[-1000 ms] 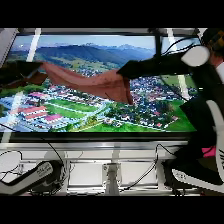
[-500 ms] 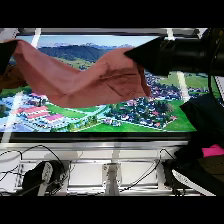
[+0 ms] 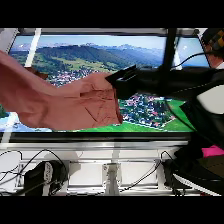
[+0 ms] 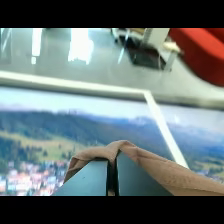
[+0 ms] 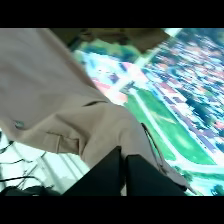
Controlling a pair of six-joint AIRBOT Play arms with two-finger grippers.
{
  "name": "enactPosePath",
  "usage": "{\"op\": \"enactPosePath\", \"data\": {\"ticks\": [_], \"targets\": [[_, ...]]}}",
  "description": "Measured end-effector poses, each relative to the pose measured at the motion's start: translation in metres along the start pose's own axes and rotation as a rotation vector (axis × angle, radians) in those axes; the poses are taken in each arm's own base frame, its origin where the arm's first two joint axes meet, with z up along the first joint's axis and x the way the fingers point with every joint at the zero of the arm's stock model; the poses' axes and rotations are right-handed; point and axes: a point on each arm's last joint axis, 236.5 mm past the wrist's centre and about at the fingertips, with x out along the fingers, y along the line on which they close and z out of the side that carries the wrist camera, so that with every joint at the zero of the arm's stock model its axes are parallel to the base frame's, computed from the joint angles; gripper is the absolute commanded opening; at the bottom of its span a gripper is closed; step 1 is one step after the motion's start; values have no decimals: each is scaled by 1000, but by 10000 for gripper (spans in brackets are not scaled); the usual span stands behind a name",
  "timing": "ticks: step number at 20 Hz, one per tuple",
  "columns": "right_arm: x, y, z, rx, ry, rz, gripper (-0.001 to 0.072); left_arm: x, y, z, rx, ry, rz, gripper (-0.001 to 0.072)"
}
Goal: Fold the clothes and pants, and hang the long-sleeved shirts on hangers.
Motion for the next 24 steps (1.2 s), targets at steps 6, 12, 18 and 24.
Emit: {"op": "enactPosePath", "data": {"ticks": [6, 12, 18, 24], "targets": [[32, -83, -38, 125, 5, -242, 22, 92, 23, -92, -125, 340, -122, 20], [35, -172, -34, 249, -58, -414, 21, 161, 5, -194, -123, 644, -234, 21], [48, -262, -51, 373, -44, -546, 21, 204, 9, -213, -136, 616, -200, 22], [36, -324, -61, 414, -28, -594, 20, 248, -18, -209, 4, 466, -194, 21]]}}
